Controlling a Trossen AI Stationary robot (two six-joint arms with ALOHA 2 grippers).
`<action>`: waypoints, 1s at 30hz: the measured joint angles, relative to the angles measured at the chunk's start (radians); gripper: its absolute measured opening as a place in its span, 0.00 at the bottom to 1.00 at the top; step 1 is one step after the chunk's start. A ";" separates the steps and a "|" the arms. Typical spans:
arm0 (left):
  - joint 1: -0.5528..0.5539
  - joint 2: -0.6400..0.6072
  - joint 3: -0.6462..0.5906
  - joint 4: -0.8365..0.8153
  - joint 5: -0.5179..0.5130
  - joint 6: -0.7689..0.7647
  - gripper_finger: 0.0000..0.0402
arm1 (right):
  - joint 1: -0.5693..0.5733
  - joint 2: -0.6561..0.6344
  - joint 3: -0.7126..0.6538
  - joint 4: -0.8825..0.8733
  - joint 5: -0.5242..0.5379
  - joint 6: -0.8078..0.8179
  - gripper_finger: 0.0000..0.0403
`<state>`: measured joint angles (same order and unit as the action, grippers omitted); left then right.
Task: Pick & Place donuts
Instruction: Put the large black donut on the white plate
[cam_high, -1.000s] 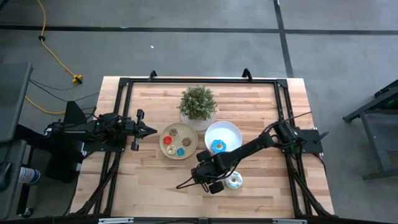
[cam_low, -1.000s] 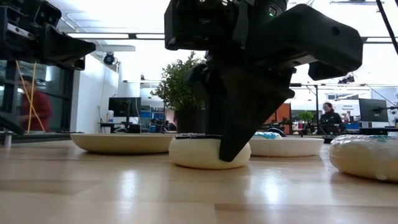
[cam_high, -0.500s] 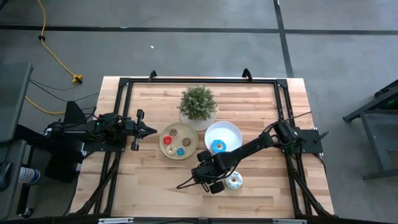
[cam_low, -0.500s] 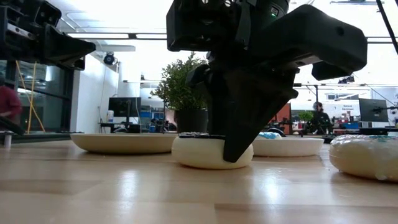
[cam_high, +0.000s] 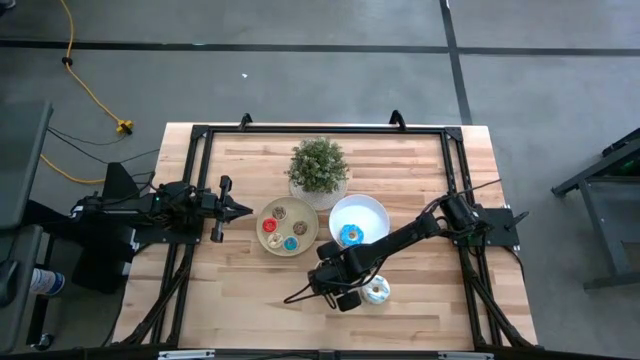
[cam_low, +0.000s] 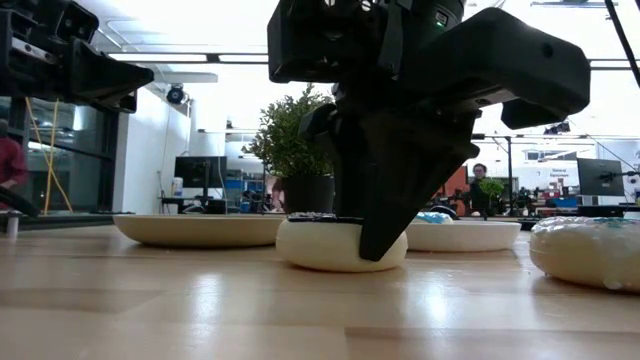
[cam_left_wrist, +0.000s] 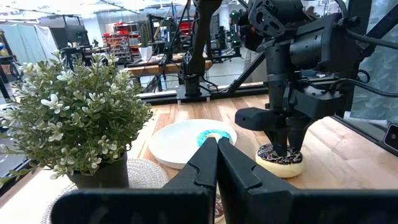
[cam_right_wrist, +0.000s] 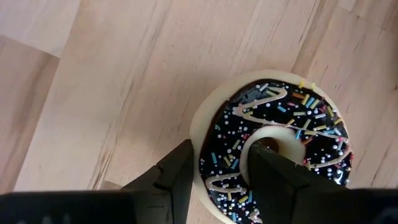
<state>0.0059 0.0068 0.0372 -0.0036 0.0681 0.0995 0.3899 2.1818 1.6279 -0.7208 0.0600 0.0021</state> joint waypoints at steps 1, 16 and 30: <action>0.000 0.000 0.000 0.000 0.000 0.000 0.00 | -0.002 0.000 0.000 0.000 -0.001 0.000 0.33; 0.000 0.000 0.000 0.000 0.000 0.000 0.00 | -0.004 0.000 0.000 0.001 -0.001 -0.002 0.30; 0.000 0.000 0.000 0.000 0.000 0.000 0.00 | -0.003 -0.056 0.010 -0.031 0.008 0.001 0.26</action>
<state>0.0061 0.0067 0.0372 -0.0033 0.0680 0.0994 0.3870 2.1257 1.6376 -0.7515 0.0682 0.0029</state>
